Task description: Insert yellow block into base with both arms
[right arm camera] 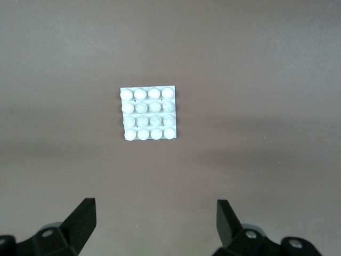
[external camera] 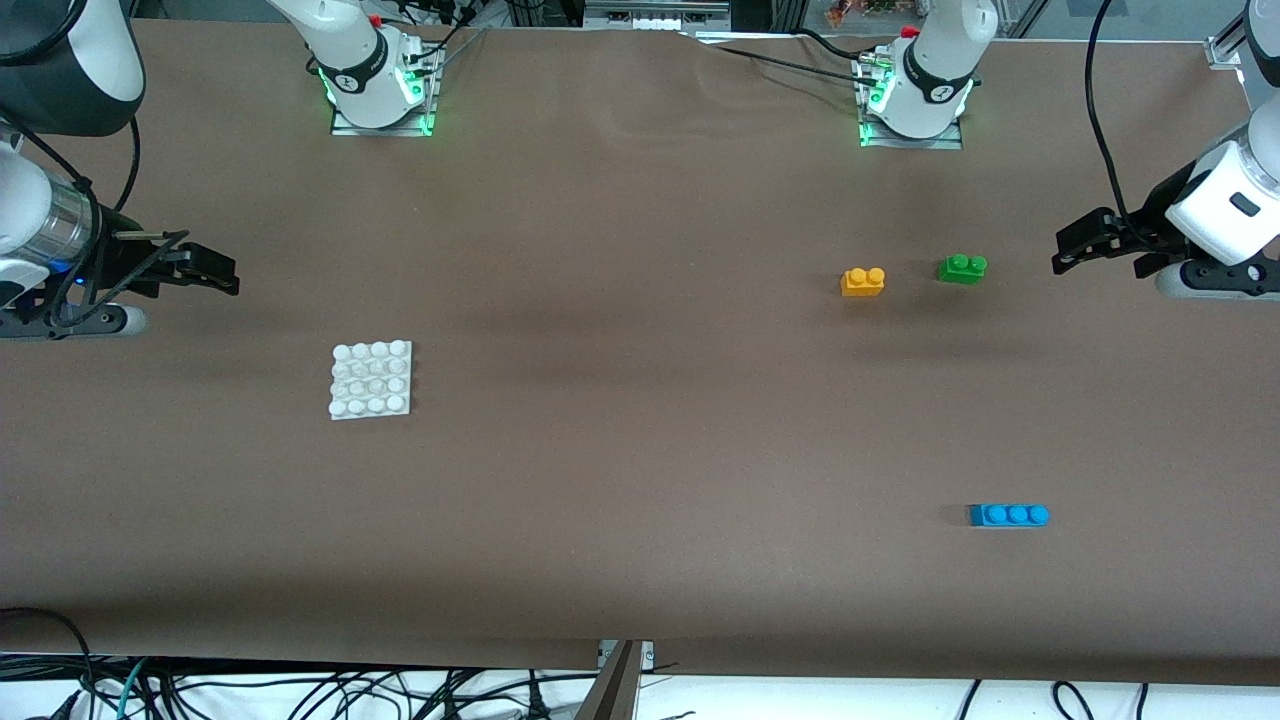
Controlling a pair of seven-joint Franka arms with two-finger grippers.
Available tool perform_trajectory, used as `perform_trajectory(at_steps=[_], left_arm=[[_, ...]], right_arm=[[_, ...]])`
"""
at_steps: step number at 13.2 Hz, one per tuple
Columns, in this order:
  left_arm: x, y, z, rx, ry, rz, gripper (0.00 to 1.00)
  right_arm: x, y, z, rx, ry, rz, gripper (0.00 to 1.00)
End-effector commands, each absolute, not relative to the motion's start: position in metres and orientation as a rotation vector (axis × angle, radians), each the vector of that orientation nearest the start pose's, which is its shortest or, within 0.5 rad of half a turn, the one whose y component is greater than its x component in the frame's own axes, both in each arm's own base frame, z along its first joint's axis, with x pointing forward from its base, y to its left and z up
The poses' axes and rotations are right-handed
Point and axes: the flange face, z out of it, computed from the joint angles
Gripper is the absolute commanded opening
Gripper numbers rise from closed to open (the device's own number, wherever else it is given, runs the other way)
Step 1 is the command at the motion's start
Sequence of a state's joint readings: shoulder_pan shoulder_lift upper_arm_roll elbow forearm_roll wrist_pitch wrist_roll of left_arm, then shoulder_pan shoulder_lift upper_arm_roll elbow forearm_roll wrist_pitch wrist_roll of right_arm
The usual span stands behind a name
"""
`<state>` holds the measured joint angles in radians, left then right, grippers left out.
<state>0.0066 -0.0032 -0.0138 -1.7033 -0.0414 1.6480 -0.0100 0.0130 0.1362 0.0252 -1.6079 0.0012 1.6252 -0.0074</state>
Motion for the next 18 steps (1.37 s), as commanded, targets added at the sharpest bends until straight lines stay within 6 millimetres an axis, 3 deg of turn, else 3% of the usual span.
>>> perform_trajectory(at_steps=[1, 18], left_arm=[[0.55, -0.006, 0.574, -3.189, 0.017, 0.085, 1.0], [0.548, -0.004, 0.573, -3.191, 0.013, 0.107, 1.0]], right_arm=[[0.586, 0.02, 0.538, -3.114, -0.066, 0.187, 1.0], [0.581, 0.02, 0.553, -3.117, -0.079, 0.156, 1.0]])
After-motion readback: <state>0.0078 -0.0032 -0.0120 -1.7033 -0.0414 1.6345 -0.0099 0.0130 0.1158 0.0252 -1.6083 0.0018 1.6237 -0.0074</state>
